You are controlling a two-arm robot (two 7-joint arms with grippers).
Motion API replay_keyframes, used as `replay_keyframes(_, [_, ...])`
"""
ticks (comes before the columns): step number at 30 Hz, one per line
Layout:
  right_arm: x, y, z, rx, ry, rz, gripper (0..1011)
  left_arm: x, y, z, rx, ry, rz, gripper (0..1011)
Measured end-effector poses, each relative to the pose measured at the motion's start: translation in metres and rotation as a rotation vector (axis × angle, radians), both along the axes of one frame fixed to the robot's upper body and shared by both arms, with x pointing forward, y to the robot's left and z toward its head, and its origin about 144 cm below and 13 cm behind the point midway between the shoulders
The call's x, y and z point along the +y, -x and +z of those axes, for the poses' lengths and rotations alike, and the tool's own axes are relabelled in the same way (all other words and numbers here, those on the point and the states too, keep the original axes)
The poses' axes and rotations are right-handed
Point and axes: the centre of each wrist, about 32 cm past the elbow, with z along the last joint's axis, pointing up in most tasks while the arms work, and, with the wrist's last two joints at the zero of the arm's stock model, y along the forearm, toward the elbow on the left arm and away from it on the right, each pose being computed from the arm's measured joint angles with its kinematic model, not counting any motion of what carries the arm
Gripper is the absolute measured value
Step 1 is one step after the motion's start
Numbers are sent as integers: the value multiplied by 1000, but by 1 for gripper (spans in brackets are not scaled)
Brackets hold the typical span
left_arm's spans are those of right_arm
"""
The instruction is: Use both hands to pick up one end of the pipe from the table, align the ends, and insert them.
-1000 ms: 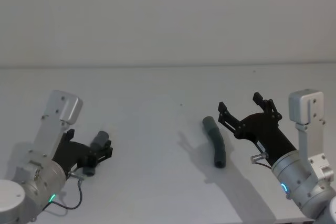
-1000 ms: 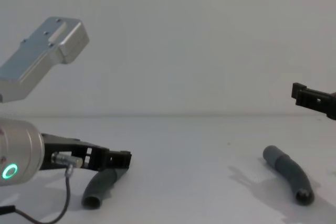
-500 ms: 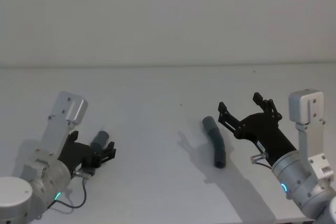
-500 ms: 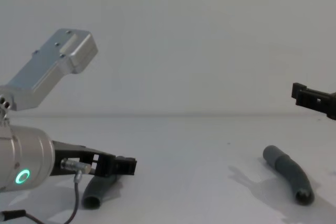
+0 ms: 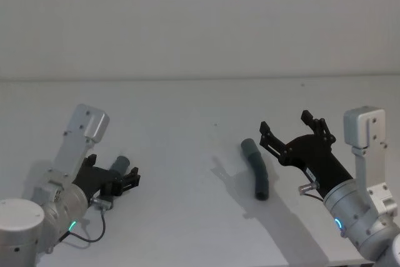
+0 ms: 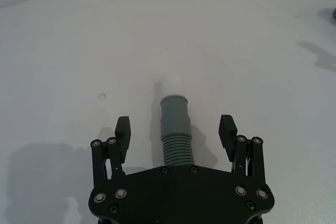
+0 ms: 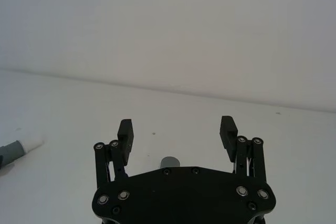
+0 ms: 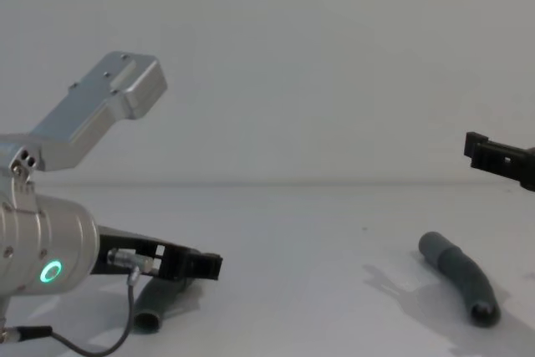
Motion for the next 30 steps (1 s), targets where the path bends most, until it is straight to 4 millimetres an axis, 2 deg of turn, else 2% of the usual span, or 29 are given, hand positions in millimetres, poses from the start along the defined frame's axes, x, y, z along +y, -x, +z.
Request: replay_keyframes(30, [0, 0, 0, 0, 0, 0, 1002, -4, -14, -6, 52, -3, 3, 1001])
